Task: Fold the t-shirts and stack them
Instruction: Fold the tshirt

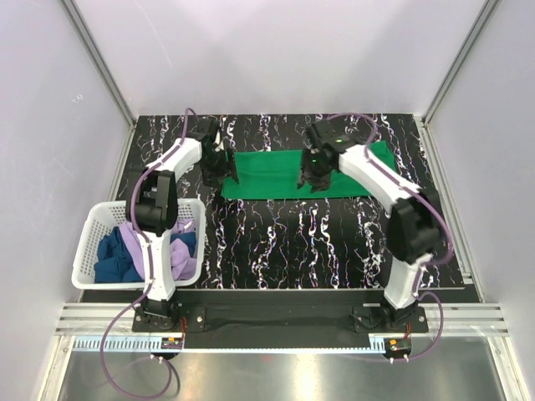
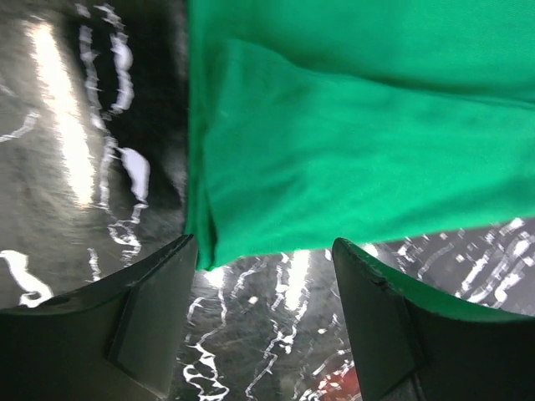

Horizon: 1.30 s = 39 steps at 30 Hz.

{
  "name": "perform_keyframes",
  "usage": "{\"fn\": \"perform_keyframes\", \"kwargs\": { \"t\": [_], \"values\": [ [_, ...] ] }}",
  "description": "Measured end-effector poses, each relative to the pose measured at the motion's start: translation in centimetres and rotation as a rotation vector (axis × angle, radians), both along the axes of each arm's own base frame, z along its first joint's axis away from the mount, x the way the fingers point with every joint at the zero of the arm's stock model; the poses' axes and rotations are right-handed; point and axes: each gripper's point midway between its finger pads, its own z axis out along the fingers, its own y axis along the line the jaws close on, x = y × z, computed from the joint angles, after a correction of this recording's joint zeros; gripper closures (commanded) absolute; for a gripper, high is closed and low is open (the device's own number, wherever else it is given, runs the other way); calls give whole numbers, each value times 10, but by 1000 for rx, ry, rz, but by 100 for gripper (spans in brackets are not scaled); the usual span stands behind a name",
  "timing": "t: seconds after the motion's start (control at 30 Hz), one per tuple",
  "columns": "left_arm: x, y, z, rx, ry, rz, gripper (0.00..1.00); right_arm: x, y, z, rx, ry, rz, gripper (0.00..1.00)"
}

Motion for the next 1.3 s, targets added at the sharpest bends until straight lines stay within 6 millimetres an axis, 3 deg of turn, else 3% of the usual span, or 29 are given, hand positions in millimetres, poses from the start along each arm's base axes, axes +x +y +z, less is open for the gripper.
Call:
{"fn": "perform_keyframes", "kwargs": {
  "t": [0.13,0.33,0.5,0.83,0.9,1.13,1.3],
  "values": [
    [9,11,1,69,-21,17,27,-23,-34,29,40,-53,-58,48],
    [23,16,-3,111,-26,25,31,-52,-54,55,100,-126,-83,49],
    [14,19,-25,133,48,29,36,-44,-68,59,107,-148,-123,50],
    [9,13,-27,122,69,32,55,-38,-72,62,123,-164,-116,51],
    [6,9,-28,120,79,27,62,-36,-74,62,122,-170,-118,51],
    [-16,-5,-30,123,114,-9,86,-29,-88,63,116,-177,-154,53],
    [-35,-16,-29,127,138,-42,91,-26,-95,62,110,-179,-171,54]
  ]
}}
